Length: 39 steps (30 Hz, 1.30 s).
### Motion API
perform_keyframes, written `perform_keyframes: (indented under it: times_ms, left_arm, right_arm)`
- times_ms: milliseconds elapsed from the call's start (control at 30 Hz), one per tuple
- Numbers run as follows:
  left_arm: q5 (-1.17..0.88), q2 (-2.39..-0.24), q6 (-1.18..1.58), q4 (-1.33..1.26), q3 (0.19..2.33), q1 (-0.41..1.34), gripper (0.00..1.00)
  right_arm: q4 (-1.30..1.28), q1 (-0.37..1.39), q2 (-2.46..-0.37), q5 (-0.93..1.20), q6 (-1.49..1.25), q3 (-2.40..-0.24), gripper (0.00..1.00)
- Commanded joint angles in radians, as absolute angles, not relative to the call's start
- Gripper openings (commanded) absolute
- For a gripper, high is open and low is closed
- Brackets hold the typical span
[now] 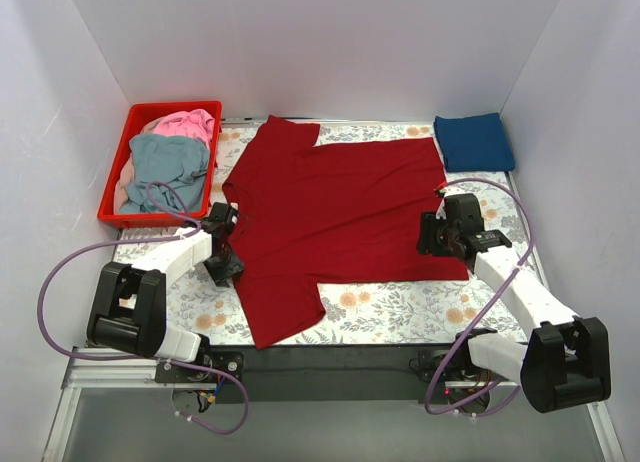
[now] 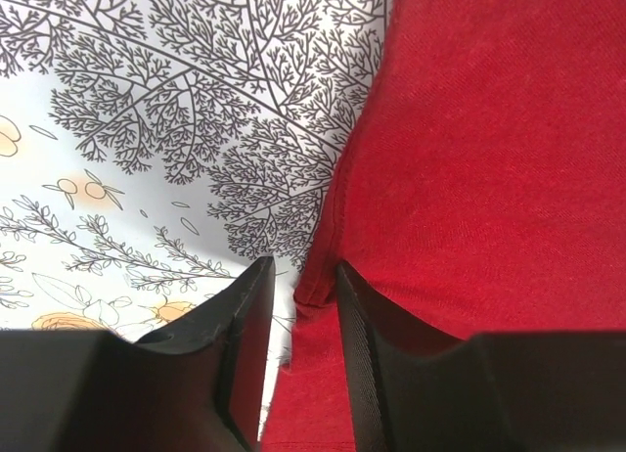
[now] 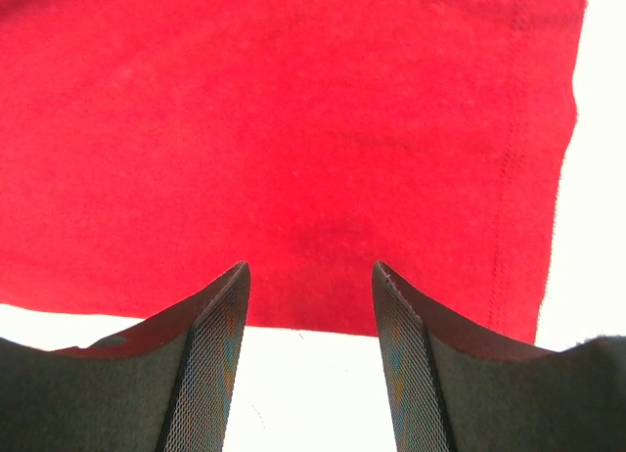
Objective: Fold and stack the t-shirts
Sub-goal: Fold the tshirt
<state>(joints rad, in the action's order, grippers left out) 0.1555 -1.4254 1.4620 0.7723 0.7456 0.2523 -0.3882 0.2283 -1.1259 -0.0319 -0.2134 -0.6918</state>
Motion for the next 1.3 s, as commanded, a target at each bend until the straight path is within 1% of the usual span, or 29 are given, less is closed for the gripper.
perform_keyframes:
  times_ms: [0,67,133,167,300,367,467,667,700,767,800,833,1033,1267]
  left_arm:
    - [0.172,-1.443,1.488,0.744,0.706,0.262,0.26]
    - [0.169,-1.436,1.488,0.744,0.703,0.262,0.23]
    - [0.169,-1.430,1.488,0.742,0.700,0.265,0.17]
    - [0.167,-1.428,1.486,0.742,0.701,0.264,0.15]
    - [0.164,-1.411,1.485,0.746,0.693,0.264,0.04]
    - [0.158,-1.402,1.482,0.742,0.690,0.264,0.00]
    - [0.147,-1.387,1.479,0.739,0.690,0.264,0.00]
    - [0.132,-1.348,1.465,0.719,0.684,0.264,0.00]
    - [0.132,-1.341,1.462,0.716,0.680,0.264,0.00]
    - [0.130,-1.335,1.459,0.707,0.677,0.264,0.00]
    - [0.130,-1.330,1.459,0.706,0.673,0.264,0.00]
    - [0.130,-1.324,1.457,0.700,0.667,0.264,0.00]
    - [0.130,-1.305,1.457,0.687,0.655,0.265,0.00]
    - [0.135,-1.284,1.460,0.686,0.650,0.264,0.00]
  right_arm:
    - [-0.370,0.224,-1.078,-0.089,-0.222,-0.683,0.60]
    - [-0.377,0.224,-1.066,-0.119,-0.224,-0.683,0.60]
    - [-0.405,0.222,-1.062,-0.149,-0.239,-0.686,0.60]
    - [-0.422,0.222,-1.062,-0.161,-0.254,-0.689,0.61]
    - [-0.475,0.206,-1.042,-0.193,-0.310,-0.684,0.81]
    - [-0.503,0.187,-1.034,-0.190,-0.322,-0.677,0.81]
    - [-0.552,0.140,-1.034,-0.189,-0.344,-0.667,0.81]
    - [-0.609,0.009,-1.032,-0.163,-0.387,-0.620,0.70]
    - [-0.611,-0.039,-1.032,-0.160,-0.385,-0.603,0.66]
    - [-0.606,-0.073,-1.028,-0.176,-0.385,-0.588,0.61]
    - [-0.600,-0.102,-1.028,-0.176,-0.390,-0.578,0.54]
    - [-0.597,-0.112,-1.028,-0.170,-0.394,-0.577,0.53]
    - [-0.572,-0.133,-1.080,-0.130,-0.434,-0.577,0.49]
    - [-0.506,-0.137,-1.121,-0.170,-0.437,-0.555,0.45]
